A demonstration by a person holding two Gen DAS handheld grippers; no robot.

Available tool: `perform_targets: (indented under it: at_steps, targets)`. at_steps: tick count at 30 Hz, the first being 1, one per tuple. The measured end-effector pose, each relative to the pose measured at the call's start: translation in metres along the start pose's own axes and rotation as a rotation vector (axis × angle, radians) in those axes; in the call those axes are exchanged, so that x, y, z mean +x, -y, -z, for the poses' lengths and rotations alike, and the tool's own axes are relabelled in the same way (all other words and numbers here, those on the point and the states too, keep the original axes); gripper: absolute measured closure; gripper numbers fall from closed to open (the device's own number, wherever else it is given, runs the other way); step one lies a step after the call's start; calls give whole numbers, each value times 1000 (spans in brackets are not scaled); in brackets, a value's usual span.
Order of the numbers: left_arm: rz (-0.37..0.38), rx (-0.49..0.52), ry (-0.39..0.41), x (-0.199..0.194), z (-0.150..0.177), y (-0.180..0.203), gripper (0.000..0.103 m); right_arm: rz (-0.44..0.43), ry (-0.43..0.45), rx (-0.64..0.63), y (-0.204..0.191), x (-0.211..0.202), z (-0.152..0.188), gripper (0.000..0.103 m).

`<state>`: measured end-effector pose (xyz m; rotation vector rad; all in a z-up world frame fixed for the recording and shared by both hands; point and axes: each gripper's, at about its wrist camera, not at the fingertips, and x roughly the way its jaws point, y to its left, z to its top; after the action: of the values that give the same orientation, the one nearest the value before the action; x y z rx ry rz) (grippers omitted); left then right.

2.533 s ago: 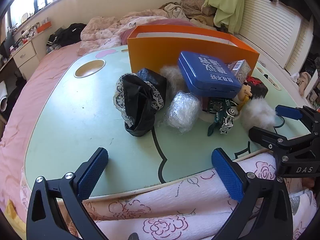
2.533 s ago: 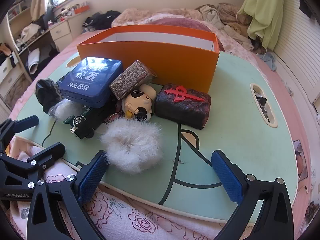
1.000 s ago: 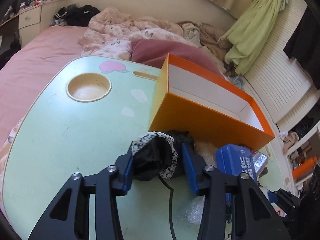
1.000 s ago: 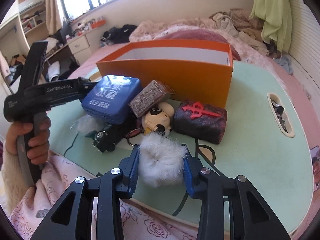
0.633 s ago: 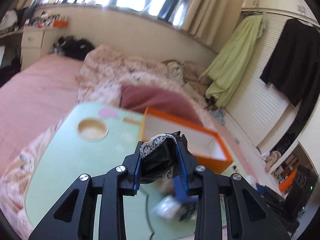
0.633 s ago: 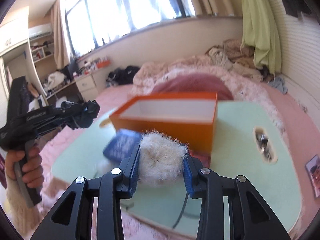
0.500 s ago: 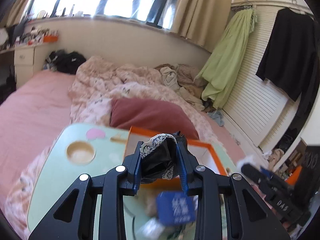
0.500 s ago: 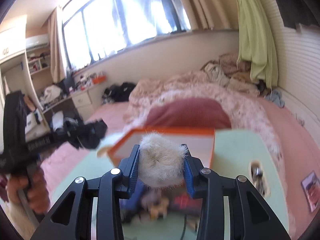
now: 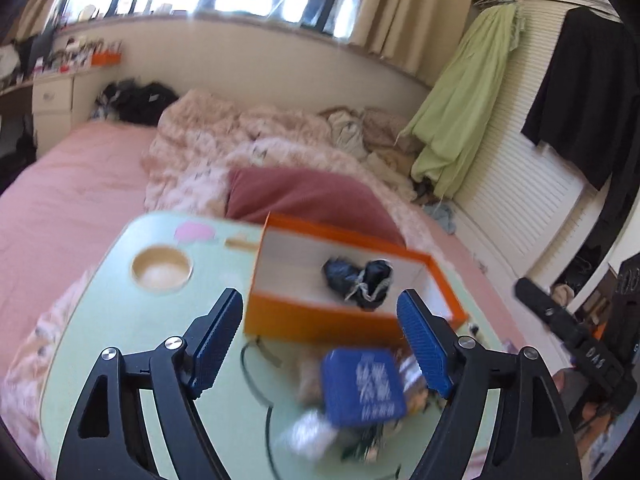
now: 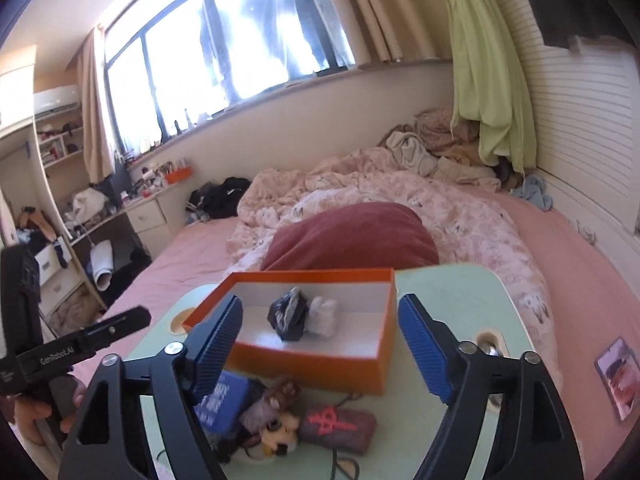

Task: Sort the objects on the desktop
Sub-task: 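Grasp the dark red box with red symbol with the right gripper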

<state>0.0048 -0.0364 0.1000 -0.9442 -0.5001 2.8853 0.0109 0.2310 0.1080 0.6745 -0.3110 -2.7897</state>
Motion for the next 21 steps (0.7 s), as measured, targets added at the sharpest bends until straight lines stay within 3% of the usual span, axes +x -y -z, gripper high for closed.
perform_targets:
  at_steps: [3, 7, 8, 10, 13, 15, 19, 21]
  targets:
    - [-14, 5, -58, -4, 31, -12, 23, -12, -77, -47, -3, -8, 29, 19]
    - [-72, 110, -197, 19, 74, -22, 23, 48, -245, -287, -29, 7, 89, 19]
    - [-97, 142, -221, 25, 83, -24, 20, 49, -312, -326, -32, 15, 103, 19]
    - [-75, 149, -193, 22, 94, -32, 11, 48, -419, -340, -31, 31, 117, 17]
    - [-70, 134, -178, 19, 92, -36, 9, 71, -444, -261, -14, 37, 110, 2]
    - [-94, 166, -189, 24, 95, -30, 0, 95, -424, -235, -5, 36, 107, 1]
    - [-190, 260, -217, 32, 100, -15, 0, 73, -403, -208, 3, 29, 104, 1]
    - [-180, 258, -217, 32, 98, -15, 0, 61, -382, -176, 7, 24, 103, 1]
